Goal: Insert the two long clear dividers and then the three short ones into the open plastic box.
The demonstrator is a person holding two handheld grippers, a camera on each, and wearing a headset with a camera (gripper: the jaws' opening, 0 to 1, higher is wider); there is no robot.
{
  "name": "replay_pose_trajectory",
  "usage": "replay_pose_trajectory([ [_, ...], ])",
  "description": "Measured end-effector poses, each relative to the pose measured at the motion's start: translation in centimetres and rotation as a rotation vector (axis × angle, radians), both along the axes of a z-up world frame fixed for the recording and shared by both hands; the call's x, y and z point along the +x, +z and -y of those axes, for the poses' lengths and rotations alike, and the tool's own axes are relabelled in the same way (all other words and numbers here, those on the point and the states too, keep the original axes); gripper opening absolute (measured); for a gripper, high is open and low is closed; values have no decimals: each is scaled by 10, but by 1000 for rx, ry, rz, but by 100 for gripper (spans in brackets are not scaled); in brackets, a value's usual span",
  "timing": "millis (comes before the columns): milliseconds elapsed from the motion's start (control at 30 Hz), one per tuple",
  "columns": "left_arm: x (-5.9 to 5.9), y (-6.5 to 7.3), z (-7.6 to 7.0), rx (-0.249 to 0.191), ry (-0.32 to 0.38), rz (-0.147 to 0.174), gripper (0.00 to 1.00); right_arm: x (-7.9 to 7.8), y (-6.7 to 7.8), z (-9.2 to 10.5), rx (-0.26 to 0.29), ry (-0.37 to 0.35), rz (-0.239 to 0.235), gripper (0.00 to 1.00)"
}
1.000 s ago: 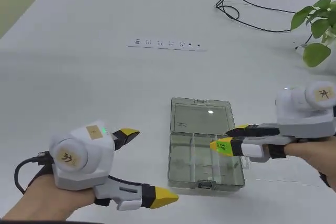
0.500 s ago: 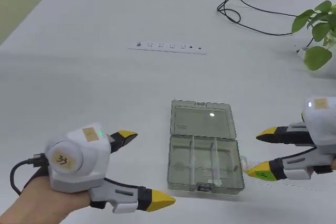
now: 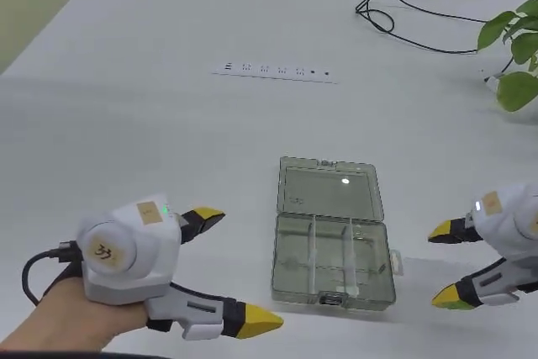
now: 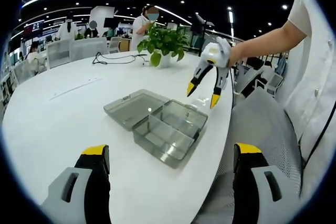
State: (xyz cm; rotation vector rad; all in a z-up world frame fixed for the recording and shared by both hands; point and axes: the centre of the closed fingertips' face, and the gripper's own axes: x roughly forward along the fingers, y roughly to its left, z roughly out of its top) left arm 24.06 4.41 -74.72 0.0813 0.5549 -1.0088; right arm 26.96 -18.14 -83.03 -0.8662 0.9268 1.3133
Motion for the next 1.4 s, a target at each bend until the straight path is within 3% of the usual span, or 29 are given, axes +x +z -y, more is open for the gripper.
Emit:
replay_pose_trajectory([
  [100,1,0,-1,-1,4,0,100,1,-11,4,-29,56,17,51],
  [267,1,0,-2,-1,7,0,100,6,-20,9,-79,81,12,47],
  [600,-1,0,-2,-5,7,-1,100,6,-30,12,-124,117,3,44],
  [867,-1,0,-3,-5,7,0,100,3,-28,12,-132,133,11,43],
  [1000,-2,0,-1,-9,6,0,100,3,-28,11,-132,138,16,33],
  [1400,-4,2,-1,-10,2,3,100,3,-26,11,-133,125,35,33],
])
